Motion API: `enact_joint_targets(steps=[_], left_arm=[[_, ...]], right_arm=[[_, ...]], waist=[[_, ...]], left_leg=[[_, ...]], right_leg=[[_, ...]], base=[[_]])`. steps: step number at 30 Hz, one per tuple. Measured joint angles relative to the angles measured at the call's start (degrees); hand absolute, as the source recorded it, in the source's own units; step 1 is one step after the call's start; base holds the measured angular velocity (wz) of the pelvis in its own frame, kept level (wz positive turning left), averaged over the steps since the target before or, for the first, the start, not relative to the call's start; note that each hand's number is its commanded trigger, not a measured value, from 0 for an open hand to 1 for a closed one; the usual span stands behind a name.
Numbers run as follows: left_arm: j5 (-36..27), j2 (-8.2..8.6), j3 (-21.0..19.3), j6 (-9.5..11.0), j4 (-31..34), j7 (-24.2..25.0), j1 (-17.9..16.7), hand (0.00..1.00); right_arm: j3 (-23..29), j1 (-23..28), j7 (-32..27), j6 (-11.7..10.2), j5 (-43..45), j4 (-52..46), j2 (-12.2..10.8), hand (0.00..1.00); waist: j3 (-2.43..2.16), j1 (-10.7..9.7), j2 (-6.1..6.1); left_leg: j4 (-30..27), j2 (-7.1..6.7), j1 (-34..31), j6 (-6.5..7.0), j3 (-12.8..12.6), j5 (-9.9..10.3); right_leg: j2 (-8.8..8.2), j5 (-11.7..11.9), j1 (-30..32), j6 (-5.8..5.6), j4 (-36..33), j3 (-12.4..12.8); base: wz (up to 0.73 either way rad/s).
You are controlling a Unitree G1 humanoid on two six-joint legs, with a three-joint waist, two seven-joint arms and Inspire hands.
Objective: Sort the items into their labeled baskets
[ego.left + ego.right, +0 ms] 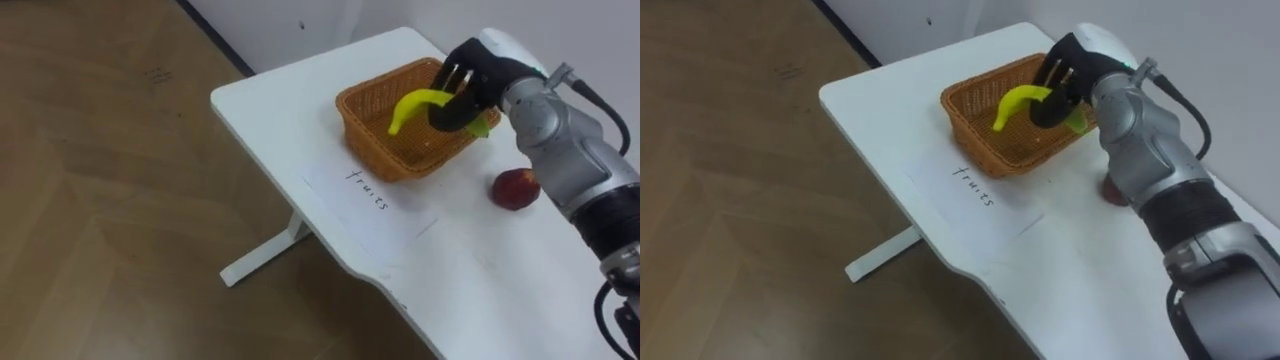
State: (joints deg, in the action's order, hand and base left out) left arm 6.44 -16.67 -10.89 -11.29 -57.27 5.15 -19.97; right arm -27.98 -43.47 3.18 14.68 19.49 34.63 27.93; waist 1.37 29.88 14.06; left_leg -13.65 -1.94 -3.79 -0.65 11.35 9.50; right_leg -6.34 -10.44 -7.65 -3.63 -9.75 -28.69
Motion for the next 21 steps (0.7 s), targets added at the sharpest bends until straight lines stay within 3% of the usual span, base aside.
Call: enact_joint_targets(steps=[6,7,9,10,21], left_arm=[[-0.09,-0.36,-0.03,0.04,0.17,-0.10,-0.05,0.00],[-0.13,-0.35,0.03,0.09,0.43,-0.10,-0.05,0.00],[-0.16,-0.34,0.06,0.42,0.47,-0.09,-0.05,0.00],[-0.16,-0.35,0.05,0.53,0.50,-0.11,-0.05,0.00],[-1.26,-0.02,0.07,2.05,0.51,-2.36,-0.03,0.00]], right_arm=[[-1.98,-0.08,-0.03,-0.11,-0.01,0.73,0.00,1.00],[-2.27,-0.10,-0.03,-0.24,-0.26,0.72,0.00,0.85],[-2.28,-0.11,-0.13,-0.31,-0.99,0.84,0.00,0.23],[-2.28,-0.11,-0.59,-0.32,-1.21,0.93,0.00,0.00],[-2.28,-0.12,-3.38,-1.85,-1.71,1.06,-0.02,0.00]], waist=[[-0.01,0.46,0.02],[-0.02,0.48,0.03],[0.02,0.58,-0.03],[0.12,0.61,-0.15],[0.73,0.47,-0.96]], left_leg=[[-0.31,0.01,-2.23,-0.06,0.28,-0.06],[-0.45,0.02,-2.65,-0.07,0.41,-0.07],[-0.76,-0.01,-2.89,-0.08,0.53,-0.06],[-0.95,-0.04,-3.00,-0.08,0.69,-0.06],[-0.92,-0.13,-3.79,-0.09,1.47,-0.05]], right_leg=[[0.03,0.01,1.56,0.01,0.05,-1.44],[0.07,0.01,1.92,0.01,0.06,-1.71],[0.07,0.01,2.11,0.02,0.05,-1.84],[0.07,0.01,2.17,0.02,0.05,-2.00],[0.10,0.01,2.82,0.02,0.06,-2.47]], base=[[0.03],[0.08],[0.08],[0.08],[0.03]])
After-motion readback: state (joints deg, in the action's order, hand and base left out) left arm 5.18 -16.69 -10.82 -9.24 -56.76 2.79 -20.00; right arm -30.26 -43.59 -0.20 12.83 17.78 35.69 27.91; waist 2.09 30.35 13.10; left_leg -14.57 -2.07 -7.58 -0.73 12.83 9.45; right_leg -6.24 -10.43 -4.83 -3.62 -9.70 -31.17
